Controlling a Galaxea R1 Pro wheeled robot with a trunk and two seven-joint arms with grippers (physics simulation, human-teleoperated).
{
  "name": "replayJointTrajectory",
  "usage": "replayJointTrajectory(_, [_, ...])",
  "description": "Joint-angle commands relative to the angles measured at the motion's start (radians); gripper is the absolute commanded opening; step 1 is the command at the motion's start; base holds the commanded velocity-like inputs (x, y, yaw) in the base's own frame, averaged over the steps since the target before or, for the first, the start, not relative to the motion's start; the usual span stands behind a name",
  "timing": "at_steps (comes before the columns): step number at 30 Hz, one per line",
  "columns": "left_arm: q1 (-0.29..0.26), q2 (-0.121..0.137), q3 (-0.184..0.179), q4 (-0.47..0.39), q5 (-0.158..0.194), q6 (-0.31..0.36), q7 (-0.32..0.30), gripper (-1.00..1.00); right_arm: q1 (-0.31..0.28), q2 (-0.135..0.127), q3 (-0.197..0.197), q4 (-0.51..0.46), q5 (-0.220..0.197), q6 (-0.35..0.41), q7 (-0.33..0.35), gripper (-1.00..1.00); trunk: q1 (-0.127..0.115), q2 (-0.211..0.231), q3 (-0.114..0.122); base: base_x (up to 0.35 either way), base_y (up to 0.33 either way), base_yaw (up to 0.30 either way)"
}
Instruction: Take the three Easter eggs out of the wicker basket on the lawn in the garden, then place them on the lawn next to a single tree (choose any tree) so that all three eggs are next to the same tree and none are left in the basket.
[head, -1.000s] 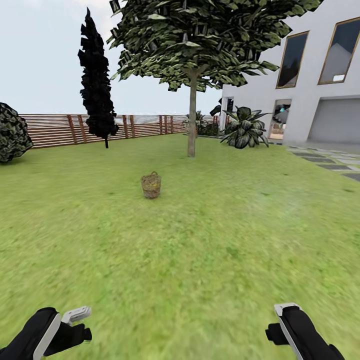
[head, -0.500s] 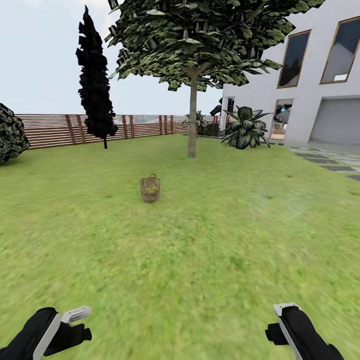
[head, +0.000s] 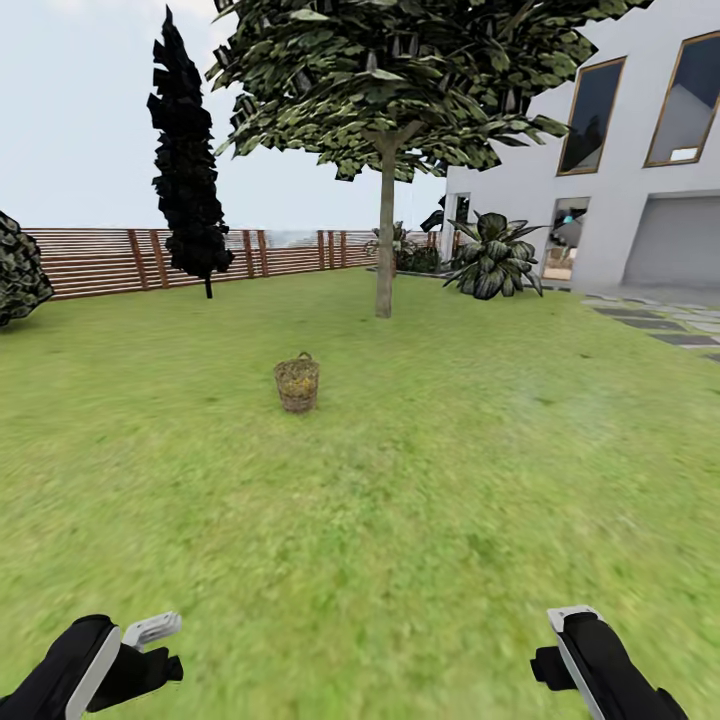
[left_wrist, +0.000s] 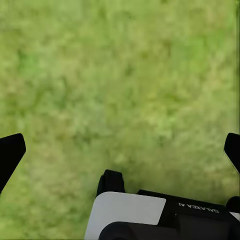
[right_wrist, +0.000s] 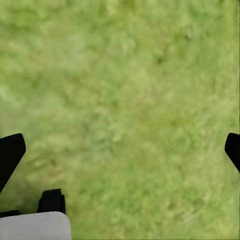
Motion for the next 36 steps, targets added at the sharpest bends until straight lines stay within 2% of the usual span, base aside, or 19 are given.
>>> replayJointTrajectory(1, [-0.001,0.000,0.002,-0.001,-0.005,0.004,-0.007,1.00,-0.001,0.000,-0.001,-0.001,0.006,0.004,0.003,1.00,0.001,-0.001,-0.001,0.337,0.000,0.000])
replayJointTrajectory(36, [-0.001,-0.001,0.001,-0.001,-0.005,0.004,-0.007,1.00,-0.001,0.000,-0.004,-0.002,0.008,0.004,0.003,1.00,0.001,-0.001,-0.001,0.338,0.000,0.000])
